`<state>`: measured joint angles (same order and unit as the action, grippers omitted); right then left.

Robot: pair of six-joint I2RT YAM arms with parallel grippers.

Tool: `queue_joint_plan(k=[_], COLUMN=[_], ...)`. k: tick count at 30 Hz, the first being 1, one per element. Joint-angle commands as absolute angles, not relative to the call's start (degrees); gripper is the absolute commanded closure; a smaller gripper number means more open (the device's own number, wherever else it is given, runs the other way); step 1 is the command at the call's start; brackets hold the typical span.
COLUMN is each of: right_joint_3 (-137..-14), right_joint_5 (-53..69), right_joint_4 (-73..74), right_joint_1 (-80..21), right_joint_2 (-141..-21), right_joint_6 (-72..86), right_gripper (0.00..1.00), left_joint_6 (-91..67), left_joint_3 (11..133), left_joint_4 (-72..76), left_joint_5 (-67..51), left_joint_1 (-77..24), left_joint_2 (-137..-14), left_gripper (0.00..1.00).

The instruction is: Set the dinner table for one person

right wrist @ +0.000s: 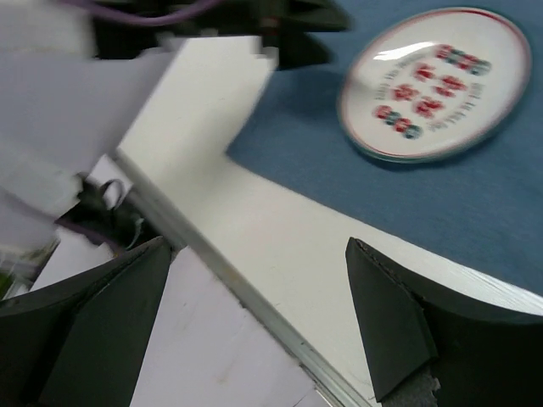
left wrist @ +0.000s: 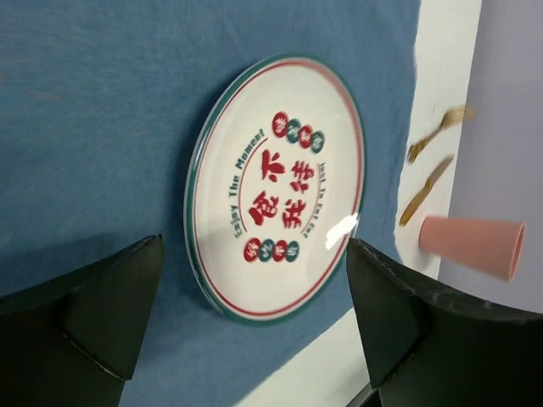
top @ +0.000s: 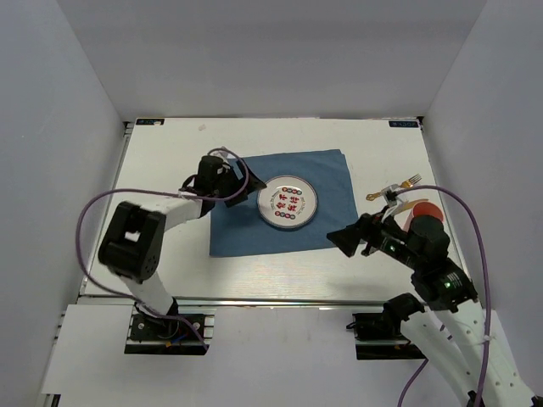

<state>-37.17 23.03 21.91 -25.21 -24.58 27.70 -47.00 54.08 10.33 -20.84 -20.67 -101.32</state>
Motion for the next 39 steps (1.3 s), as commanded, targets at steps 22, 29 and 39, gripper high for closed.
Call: queue_joint_plan(k=[22, 29, 39], right_joint_3=[-56.3, -56.0, -50.3], right_joint_5=[-53.1, -46.8, -36.4], right_joint_4=[31.0, 28.7, 23.8], right_joint_1=[-17.2, -9.3, -4.7], right_joint_2=[-65.2, -68.4, -71.6], right_joint_6=[34.7, 31.5, 31.9], right_gripper=[0.11, 0.11, 0.18], left_joint_6=[-33.2, -32.1, -32.1], left_joint_3=[53.0, 52.5, 51.2], left_joint_4=[-42.2, -41.7, -40.3], left_joint_5=[9.1, 6.7, 4.6], left_joint_1=[-22.0, -22.0, -21.3], left_joint_2=[-55.5, -54.8, -53.5], left_gripper=[0.02, 0.02, 0.02])
